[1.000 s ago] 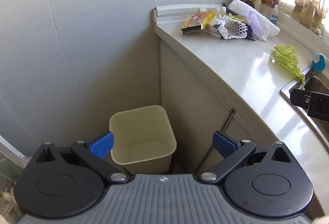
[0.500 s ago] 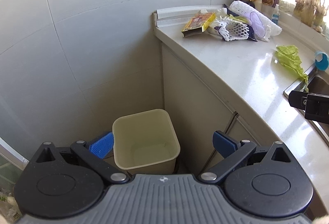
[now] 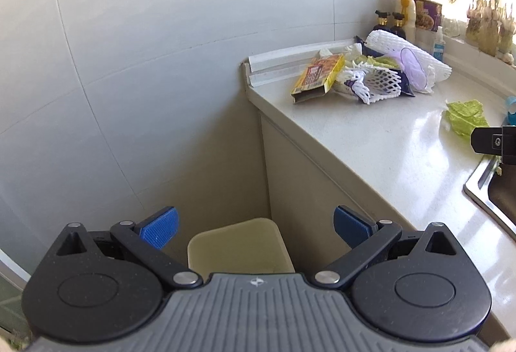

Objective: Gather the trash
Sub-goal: 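Grasp the yellow curry box with the left tool while the right tool grasps the white foam net, then carry the box and foam net to the wastebasket and open both tools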

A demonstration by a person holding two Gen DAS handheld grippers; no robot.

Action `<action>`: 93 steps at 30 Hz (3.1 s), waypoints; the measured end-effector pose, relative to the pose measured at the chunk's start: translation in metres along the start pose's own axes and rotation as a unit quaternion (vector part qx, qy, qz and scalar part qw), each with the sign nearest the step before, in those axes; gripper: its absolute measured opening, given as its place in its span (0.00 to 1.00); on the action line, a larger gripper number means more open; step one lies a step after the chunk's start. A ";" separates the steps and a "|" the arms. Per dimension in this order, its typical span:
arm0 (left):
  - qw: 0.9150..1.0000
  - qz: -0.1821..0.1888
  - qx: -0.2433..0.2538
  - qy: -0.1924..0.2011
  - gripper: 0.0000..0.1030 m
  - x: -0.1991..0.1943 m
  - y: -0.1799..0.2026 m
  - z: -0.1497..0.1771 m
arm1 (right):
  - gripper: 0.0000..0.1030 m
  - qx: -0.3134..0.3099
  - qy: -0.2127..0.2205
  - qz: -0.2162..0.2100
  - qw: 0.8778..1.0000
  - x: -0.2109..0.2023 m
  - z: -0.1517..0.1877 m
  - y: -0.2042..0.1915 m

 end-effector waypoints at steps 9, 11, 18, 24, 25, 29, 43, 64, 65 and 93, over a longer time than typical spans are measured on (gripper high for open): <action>0.995 0.044 0.063 0.058 1.00 0.055 0.018 -0.025 | 1.00 0.072 -0.011 -0.048 0.996 0.073 -0.029 0.004; 0.995 0.046 0.076 0.055 1.00 0.066 0.018 -0.028 | 1.00 0.096 -0.016 -0.046 0.994 0.088 -0.030 0.009; 0.988 0.142 0.042 0.047 1.00 0.110 0.021 -0.053 | 1.00 0.152 -0.023 -0.083 0.985 0.139 -0.031 0.006; 0.982 0.184 -0.016 0.032 0.99 0.159 0.023 -0.069 | 1.00 0.320 -0.026 -0.125 0.939 0.193 -0.028 0.019; 0.982 0.185 -0.014 0.034 0.99 0.166 0.025 -0.071 | 1.00 0.335 -0.022 -0.125 0.934 0.199 -0.029 0.020; 0.977 0.205 -0.041 0.040 0.96 0.192 0.025 -0.078 | 1.00 0.366 -0.005 -0.118 0.923 0.221 -0.032 0.019; 0.960 0.265 -0.088 0.003 0.96 0.253 0.040 -0.080 | 0.84 0.379 0.015 -0.141 0.914 0.260 -0.009 0.012; 0.956 0.237 -0.174 -0.017 0.72 0.253 0.030 -0.075 | 0.10 0.427 0.030 -0.197 0.882 0.263 -0.009 0.014; 0.955 0.237 -0.178 -0.016 0.72 0.251 0.028 -0.077 | 0.10 0.430 0.035 -0.202 0.879 0.261 -0.011 0.016; 0.957 0.172 -0.226 0.065 0.71 0.149 -0.073 -0.071 | 0.10 0.387 0.074 -0.433 0.811 0.210 -0.059 -0.014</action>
Point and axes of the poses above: each gripper's, at about its wrist camera, not at the fingertips, and x roughly the way its jaws point, y to its right, z to its underside, the point moved 6 cm from there along x, roughly the way its jaws point, and after that the axes turned 13 degrees about y, right-handed, at the moved point
